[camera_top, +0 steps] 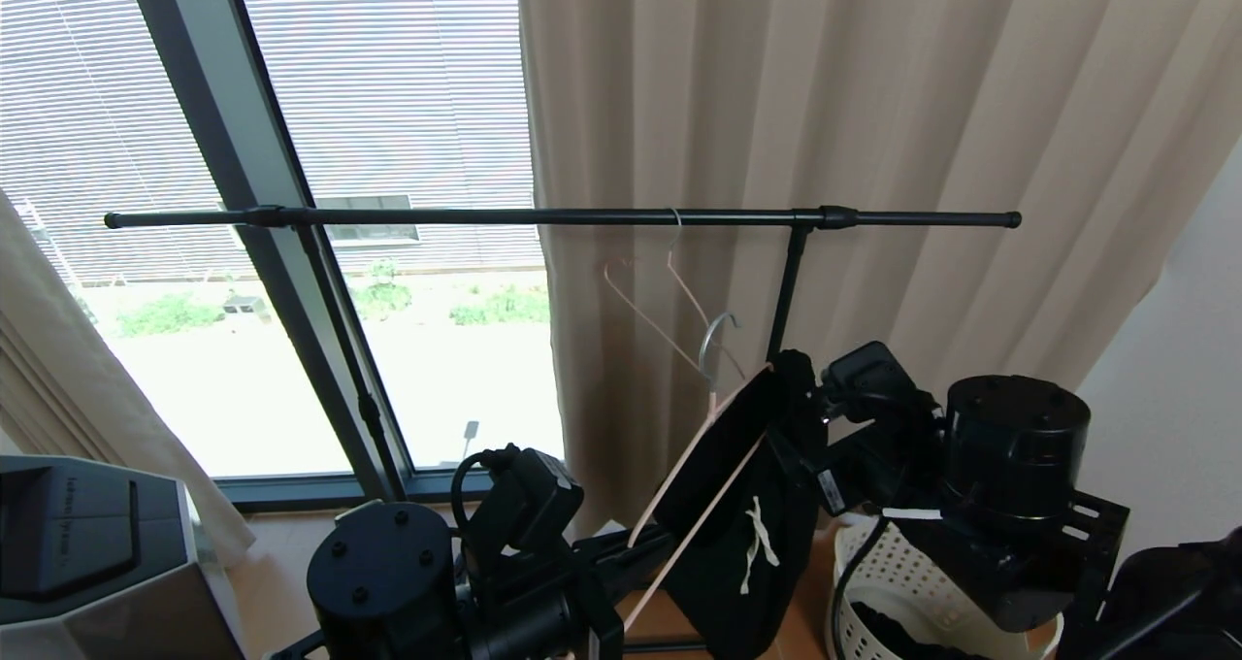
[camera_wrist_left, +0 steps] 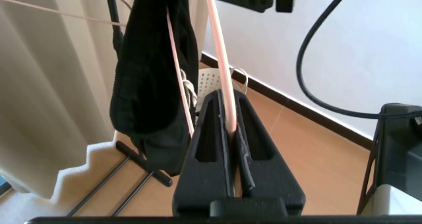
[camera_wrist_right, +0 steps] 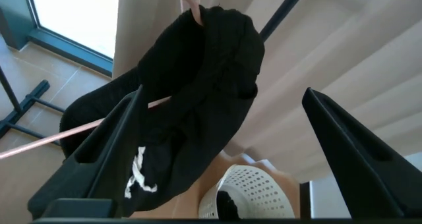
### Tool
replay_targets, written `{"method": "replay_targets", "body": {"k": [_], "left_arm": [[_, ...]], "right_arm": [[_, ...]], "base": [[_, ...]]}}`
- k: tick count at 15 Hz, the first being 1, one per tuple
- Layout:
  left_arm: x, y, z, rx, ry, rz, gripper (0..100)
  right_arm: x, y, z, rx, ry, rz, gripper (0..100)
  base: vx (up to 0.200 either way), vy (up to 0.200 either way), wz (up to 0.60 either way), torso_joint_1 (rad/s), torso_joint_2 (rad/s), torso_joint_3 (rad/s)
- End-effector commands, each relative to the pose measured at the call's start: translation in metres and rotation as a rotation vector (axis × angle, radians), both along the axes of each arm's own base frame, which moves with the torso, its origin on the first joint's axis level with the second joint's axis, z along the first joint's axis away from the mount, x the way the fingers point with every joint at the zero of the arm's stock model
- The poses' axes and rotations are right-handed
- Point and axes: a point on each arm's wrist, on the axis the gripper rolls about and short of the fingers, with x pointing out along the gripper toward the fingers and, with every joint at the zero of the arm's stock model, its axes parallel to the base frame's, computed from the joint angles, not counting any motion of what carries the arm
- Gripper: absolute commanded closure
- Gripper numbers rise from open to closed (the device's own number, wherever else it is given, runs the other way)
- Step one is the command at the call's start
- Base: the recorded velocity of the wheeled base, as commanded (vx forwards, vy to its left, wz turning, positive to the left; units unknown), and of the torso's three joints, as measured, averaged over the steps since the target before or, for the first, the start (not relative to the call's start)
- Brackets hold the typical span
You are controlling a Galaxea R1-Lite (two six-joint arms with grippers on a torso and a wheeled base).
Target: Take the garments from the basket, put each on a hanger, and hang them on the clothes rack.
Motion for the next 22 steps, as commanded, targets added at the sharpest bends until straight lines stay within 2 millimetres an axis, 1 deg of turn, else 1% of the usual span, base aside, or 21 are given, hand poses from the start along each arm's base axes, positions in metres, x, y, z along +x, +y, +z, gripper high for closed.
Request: {"method": "replay_targets", "body": {"k": [1,3,6,10,11,14,15,18,22], "left_arm": [[0.0,0.0,0.001,-0.003,-0.001,0.0,100],[0.0,0.0,0.001,-0.003,-0.001,0.0,100],[0.0,0.0,0.0,-0.001,0.0,0.0,100],[-0.001,0.0,0.0,0.0,0.001,-0.001,100],[-0.001,0.0,0.0,0.0,0.001,-0.001,100],[-0.001,0.0,0.0,0.0,0.001,-0.001,100],[-0.001,0.0,0.0,-0.001,0.0,-0.001,100],[-0.001,0.0,-0.001,0.002,0.003,-0.001,100],[0.001,0.0,-0.001,0.002,0.003,0.002,100]], "right_arm": [[0.017,0.002,-0.012,-0.002,0.022,-0.043,0],[0.024,0.0,-0.012,0.007,0.019,-0.066,0],[0.029,0.001,-0.013,0.025,0.016,-0.076,0],[0.037,0.005,-0.015,0.057,0.012,-0.104,0],[0.038,0.006,-0.015,0.06,0.011,-0.111,100],[0.041,0.007,-0.017,0.066,0.013,-0.113,100],[0.043,0.009,-0.016,0.094,0.004,-0.12,100],[0.041,0.01,-0.013,0.1,-0.004,-0.116,100],[0.034,0.01,-0.002,0.111,-0.033,-0.124,100]], "base": [[0.0,0.0,0.0,0.0,0.0,0.0],[0.0,0.0,0.0,0.0,0.0,0.0],[0.0,0.0,0.0,0.0,0.0,0.0],[0.0,0.0,0.0,0.0,0.0,0.0],[0.0,0.0,0.0,0.0,0.0,0.0],[0.0,0.0,0.0,0.0,0.0,0.0],[0.0,0.0,0.0,0.0,0.0,0.0],[0.0,0.0,0.0,0.0,0.0,0.0],[0.0,0.0,0.0,0.0,0.0,0.0]]}}
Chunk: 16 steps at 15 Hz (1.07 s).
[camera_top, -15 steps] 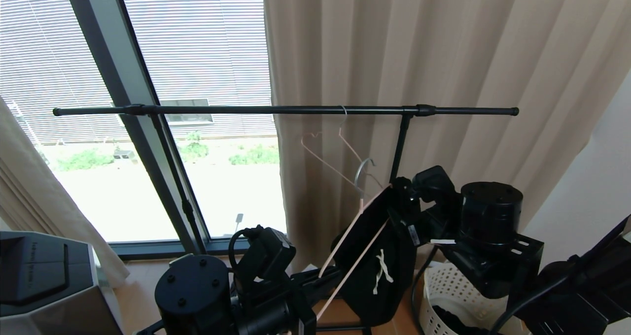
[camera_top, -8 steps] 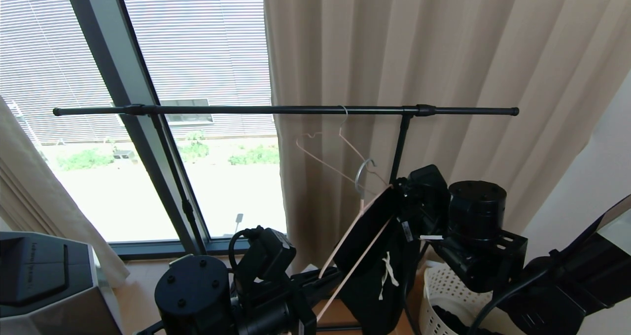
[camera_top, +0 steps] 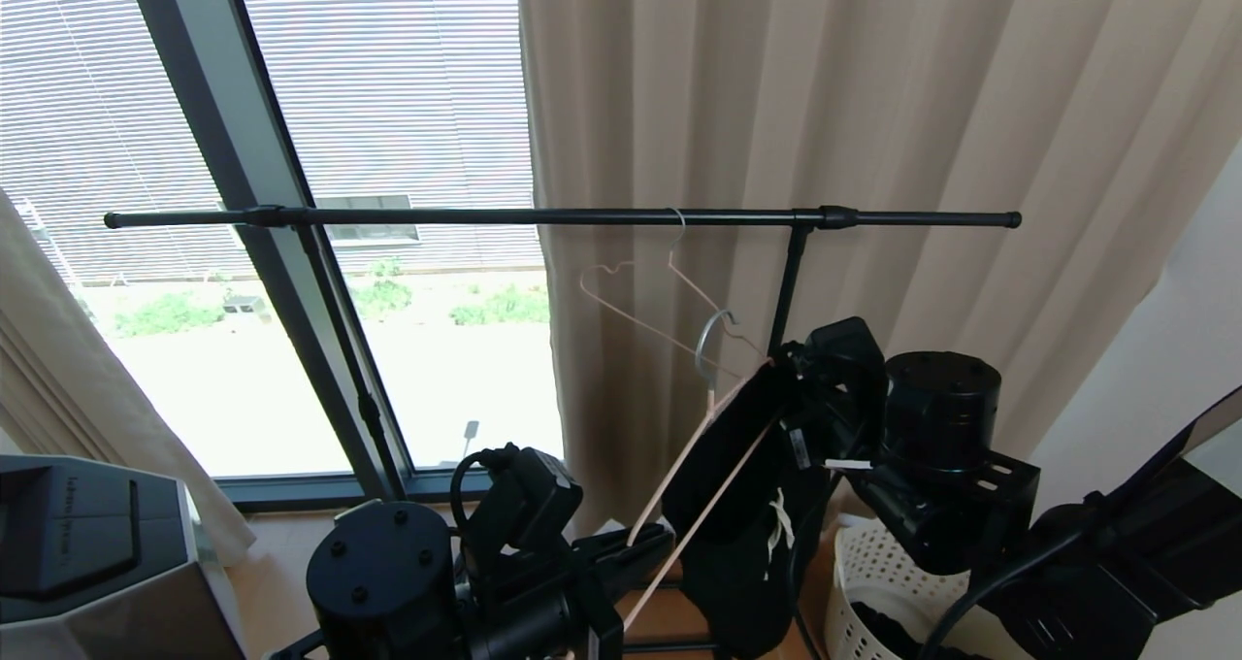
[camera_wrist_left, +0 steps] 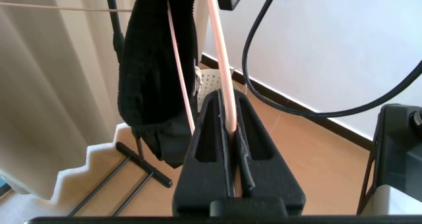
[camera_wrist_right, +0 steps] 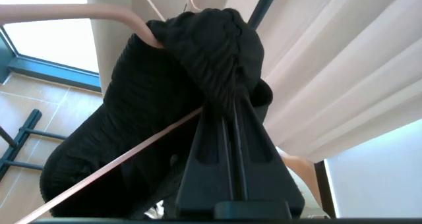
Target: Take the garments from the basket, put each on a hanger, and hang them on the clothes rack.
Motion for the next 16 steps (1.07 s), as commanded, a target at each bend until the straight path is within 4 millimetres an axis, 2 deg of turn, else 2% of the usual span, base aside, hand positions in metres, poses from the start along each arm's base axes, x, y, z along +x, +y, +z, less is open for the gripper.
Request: {"method": "replay_targets", "body": {"k": [1,12,16], "left_arm": [[0.0,0.0,-0.001,0.004,0.003,0.0,100],[0.005,0.001,-0.005,0.01,0.009,0.017,100],[0.005,0.001,-0.004,0.008,0.007,0.017,100]], "right_arm": [[-0.008,0.002,0.01,0.016,-0.025,0.02,100],[-0.043,0.013,0.035,0.026,-0.081,0.088,100],[-0.063,0.029,0.035,0.015,-0.085,0.137,100]], "base": [[0.0,0.0,0.0,0.0,0.0,0.0],[0.0,0.0,0.0,0.0,0.0,0.0],[0.0,0.0,0.0,0.0,0.0,0.0]]}}
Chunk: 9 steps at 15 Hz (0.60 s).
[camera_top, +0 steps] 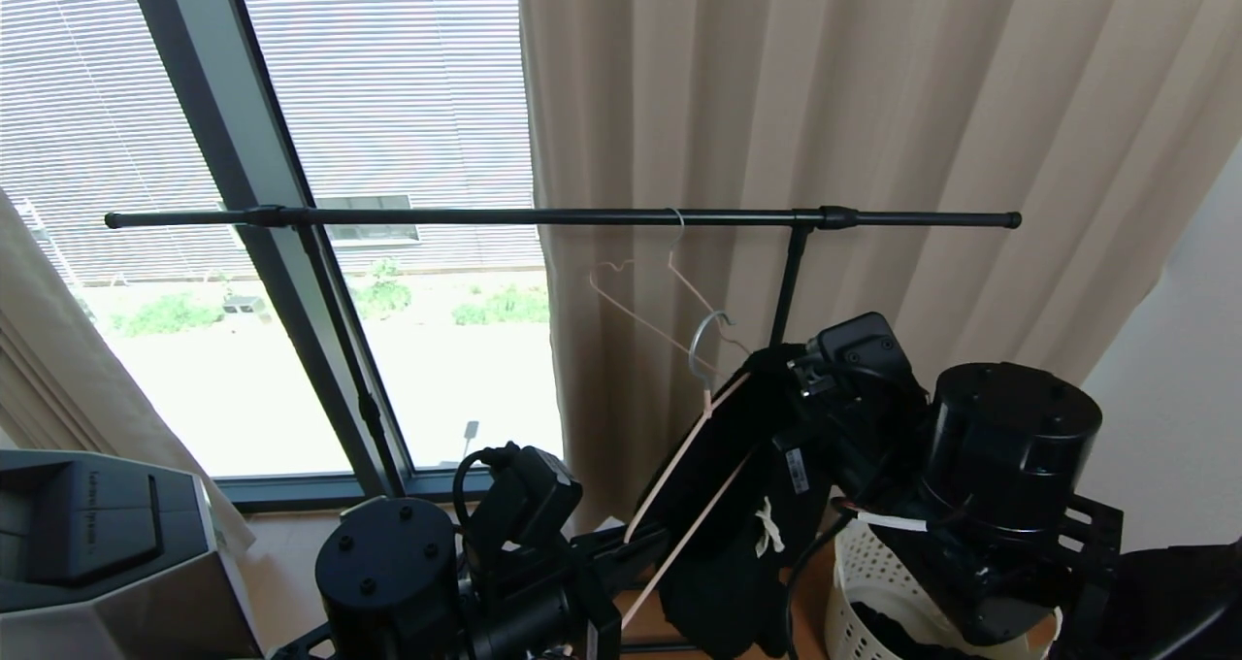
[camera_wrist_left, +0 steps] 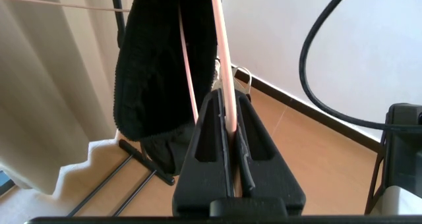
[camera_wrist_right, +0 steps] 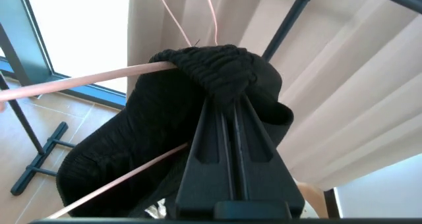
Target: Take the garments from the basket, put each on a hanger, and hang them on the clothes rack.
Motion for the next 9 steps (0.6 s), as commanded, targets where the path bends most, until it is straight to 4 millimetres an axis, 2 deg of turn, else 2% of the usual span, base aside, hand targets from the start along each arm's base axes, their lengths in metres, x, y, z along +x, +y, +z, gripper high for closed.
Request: {"method": "replay_targets", "body": {"k": [1,7,9], "left_arm": [[0.0,0.0,0.0,0.001,0.001,0.001,100],[0.001,0.0,0.0,0.0,0.0,0.004,100],[0.001,0.001,0.001,-0.003,-0.002,0.004,100]], "right_arm": [[-0.013,0.007,0.004,0.004,-0.008,0.041,100],[-0.042,0.016,0.01,0.001,-0.024,0.131,100],[-0.046,0.014,0.008,-0.027,-0.024,0.143,100]], "base": [[0.0,0.0,0.0,0.0,0.0,0.0],[0.0,0.0,0.0,0.0,0.0,0.0],[0.0,0.0,0.0,0.0,0.0,0.0]]}}
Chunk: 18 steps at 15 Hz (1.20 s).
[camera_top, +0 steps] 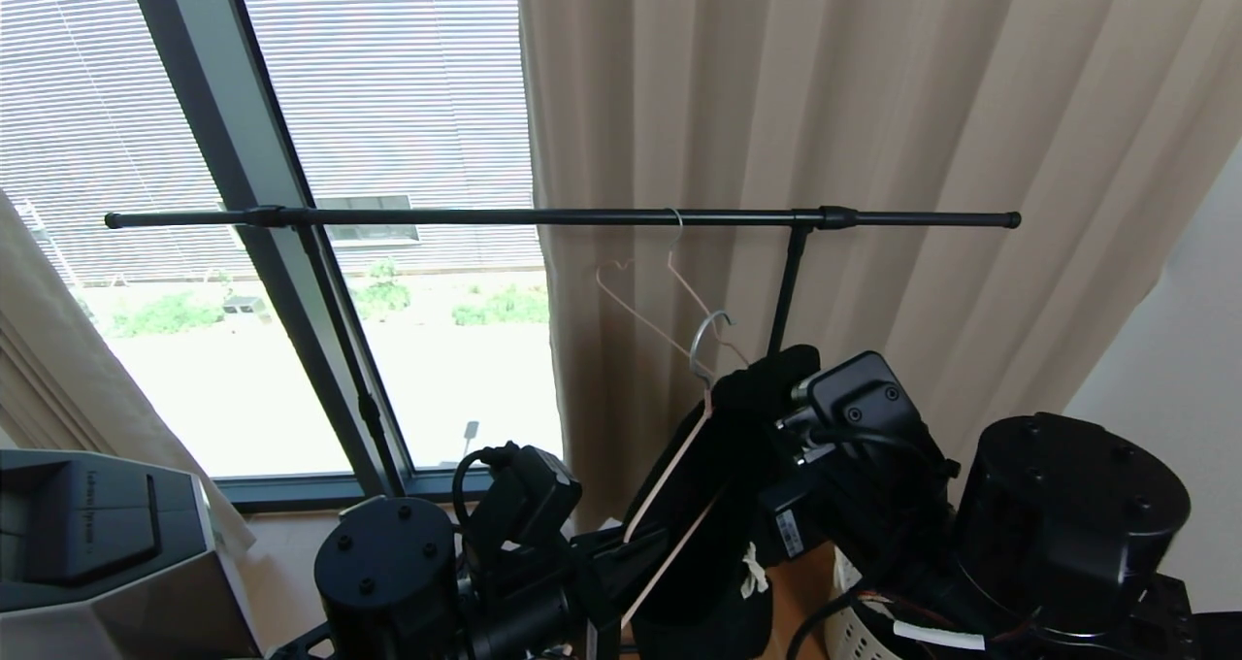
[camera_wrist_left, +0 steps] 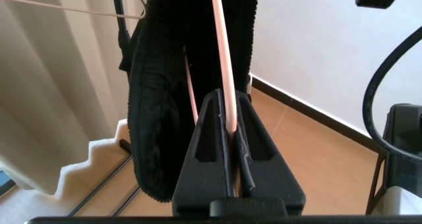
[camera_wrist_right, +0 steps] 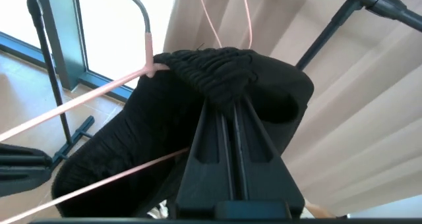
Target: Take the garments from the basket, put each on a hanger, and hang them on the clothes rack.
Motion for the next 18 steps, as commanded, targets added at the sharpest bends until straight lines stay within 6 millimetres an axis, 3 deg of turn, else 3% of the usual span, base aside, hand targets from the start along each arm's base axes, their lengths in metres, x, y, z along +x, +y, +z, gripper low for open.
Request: {"method": "replay_targets", "body": {"k": [1,13,14,18], "left_arm": [[0.0,0.0,0.001,-0.004,-0.004,0.001,100],[-0.001,0.0,0.009,-0.025,-0.024,-0.002,100],[-0.002,0.0,0.009,-0.025,-0.024,-0.004,100],[-0.003,0.001,0.01,-0.026,-0.025,-0.004,100]], "right_arm": [[-0.003,-0.001,0.0,-0.001,-0.001,0.007,100],[-0.007,0.003,-0.004,-0.008,0.007,0.03,100],[-0.008,0.003,-0.005,-0.014,0.011,0.031,0],[-0.011,0.0,-0.01,-0.037,0.026,0.035,0]], "base": [[0.0,0.0,0.0,0.0,0.0,0.0],[0.0,0.0,0.0,0.0,0.0,0.0],[0.0,0.0,0.0,0.0,0.0,0.0],[0.0,0.0,0.0,0.0,0.0,0.0]]}}
